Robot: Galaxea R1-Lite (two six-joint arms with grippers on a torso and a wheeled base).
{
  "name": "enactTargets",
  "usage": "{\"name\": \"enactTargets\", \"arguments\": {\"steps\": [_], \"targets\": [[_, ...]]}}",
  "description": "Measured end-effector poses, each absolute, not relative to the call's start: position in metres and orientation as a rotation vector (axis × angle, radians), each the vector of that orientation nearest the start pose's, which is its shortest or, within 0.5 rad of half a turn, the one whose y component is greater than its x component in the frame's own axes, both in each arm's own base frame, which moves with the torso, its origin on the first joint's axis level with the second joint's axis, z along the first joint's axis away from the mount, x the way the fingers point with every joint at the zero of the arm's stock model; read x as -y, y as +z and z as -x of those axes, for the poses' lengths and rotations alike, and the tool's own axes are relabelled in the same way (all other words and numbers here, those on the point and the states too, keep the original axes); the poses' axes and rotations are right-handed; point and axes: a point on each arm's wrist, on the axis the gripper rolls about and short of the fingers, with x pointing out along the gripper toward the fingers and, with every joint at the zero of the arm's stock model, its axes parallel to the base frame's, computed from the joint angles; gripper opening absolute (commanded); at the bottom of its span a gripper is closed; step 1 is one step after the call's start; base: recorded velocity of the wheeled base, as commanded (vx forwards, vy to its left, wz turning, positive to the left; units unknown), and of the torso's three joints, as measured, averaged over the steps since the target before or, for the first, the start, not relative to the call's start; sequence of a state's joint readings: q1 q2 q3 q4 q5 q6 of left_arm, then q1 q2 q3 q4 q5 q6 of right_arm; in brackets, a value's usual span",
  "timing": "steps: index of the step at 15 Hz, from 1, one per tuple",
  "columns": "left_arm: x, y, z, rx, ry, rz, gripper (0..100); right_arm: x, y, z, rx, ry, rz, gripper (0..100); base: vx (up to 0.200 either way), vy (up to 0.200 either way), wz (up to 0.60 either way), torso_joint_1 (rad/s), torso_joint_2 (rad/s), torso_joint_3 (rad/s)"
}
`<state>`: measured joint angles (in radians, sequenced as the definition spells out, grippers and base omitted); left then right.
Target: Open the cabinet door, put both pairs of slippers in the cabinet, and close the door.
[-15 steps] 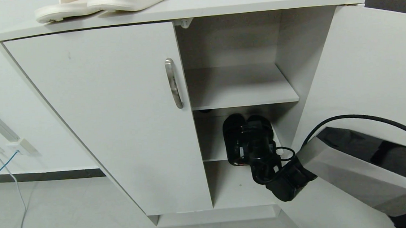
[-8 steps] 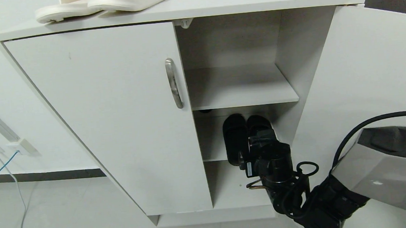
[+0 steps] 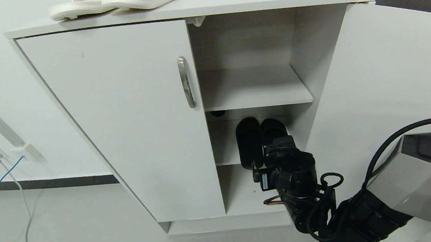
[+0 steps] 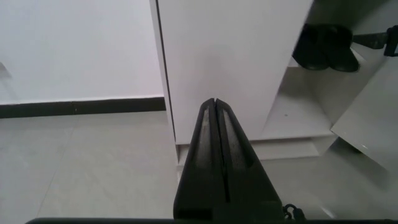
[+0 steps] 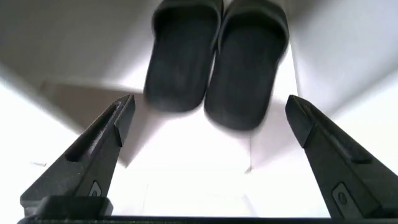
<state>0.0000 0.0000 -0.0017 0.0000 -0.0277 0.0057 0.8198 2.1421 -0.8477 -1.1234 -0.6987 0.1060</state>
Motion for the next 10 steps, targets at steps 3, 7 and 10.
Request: {"name": "enactTargets", "arguments": {"steps": [3, 7, 10], "targets": [[0.0006, 0.076, 0.0229, 0.002, -0.028, -0.006, 0, -0.266, 0.0875, -0.2689, -0.133, 0.112, 0.015, 100, 0.0, 0.0, 0.0, 0.0, 0.0, 0.0], [0.0006, 0.076, 0.0229, 0.002, -0.028, -0.006, 0, -0.2655, 0.0867, -0.2678, -0.133, 0.112, 0.014, 100, 0.0, 0.0, 0.0, 0.0, 0.0, 0.0], [0.0006, 0.076, 0.0229, 0.002, -0.028, -0.006, 0, -0.2644, 0.0862, -0.2667, -0.127, 0.112, 0.01, 100, 0.0, 0.0, 0.0, 0.0, 0.0, 0.0]]}}
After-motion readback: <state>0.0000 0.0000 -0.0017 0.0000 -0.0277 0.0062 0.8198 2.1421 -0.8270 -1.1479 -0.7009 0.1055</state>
